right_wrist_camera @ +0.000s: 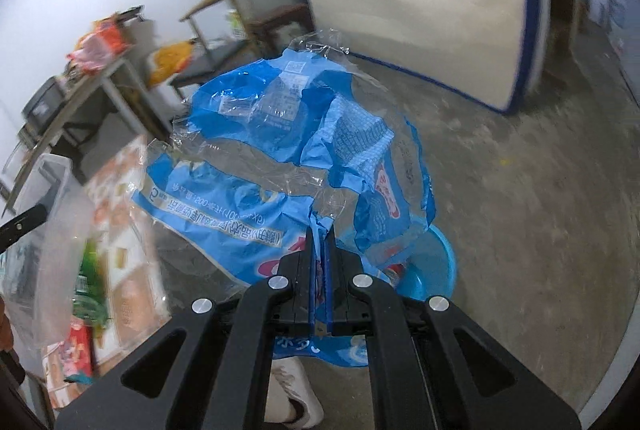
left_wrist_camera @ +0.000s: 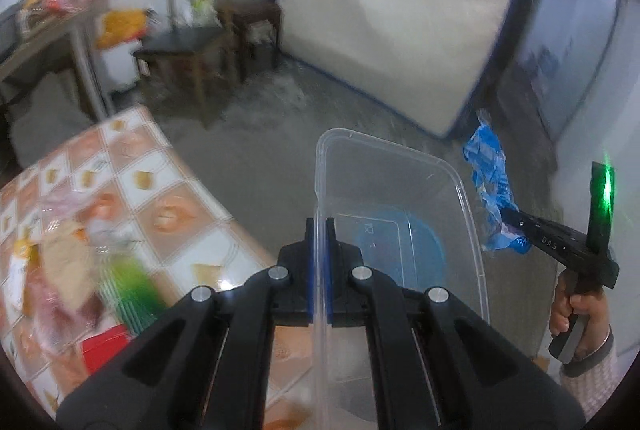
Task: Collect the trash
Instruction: 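Carry the clear container and blue wrappers over the blue basket and open both grippers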
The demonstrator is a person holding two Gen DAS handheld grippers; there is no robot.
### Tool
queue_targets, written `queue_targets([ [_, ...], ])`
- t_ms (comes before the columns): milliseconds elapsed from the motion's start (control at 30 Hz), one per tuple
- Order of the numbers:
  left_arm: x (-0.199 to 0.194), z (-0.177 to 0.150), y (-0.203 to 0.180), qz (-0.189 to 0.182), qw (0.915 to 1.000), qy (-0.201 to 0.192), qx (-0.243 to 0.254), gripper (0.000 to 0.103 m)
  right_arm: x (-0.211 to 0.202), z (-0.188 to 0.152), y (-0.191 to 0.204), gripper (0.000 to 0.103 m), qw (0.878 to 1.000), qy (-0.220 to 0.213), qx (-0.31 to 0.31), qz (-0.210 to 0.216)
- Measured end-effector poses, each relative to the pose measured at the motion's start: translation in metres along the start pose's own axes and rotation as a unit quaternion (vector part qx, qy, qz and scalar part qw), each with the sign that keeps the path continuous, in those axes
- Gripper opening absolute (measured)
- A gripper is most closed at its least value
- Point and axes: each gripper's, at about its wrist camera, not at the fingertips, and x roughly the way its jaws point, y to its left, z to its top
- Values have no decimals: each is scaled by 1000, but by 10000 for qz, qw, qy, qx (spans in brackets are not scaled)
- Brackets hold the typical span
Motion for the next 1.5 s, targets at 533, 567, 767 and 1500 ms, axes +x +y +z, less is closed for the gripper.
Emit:
queue_targets([
  [533,294,0,-108,347,9592,2767,463,2,162,-64,-137,3,9833,1377,985,-667],
  [567,311,-3,-111,403,9547,2912,455,2,174,-67,-142,3,9816,1469,970,-742],
  [767,393,-21,-115,775,9347,3440,445,7,233,-76,-158,3,9737,1886,765,-1022],
  [1500,224,71,-108,320,9854,1662,205,56,280,-78,-145,59,9558,2695,-525,-1051],
])
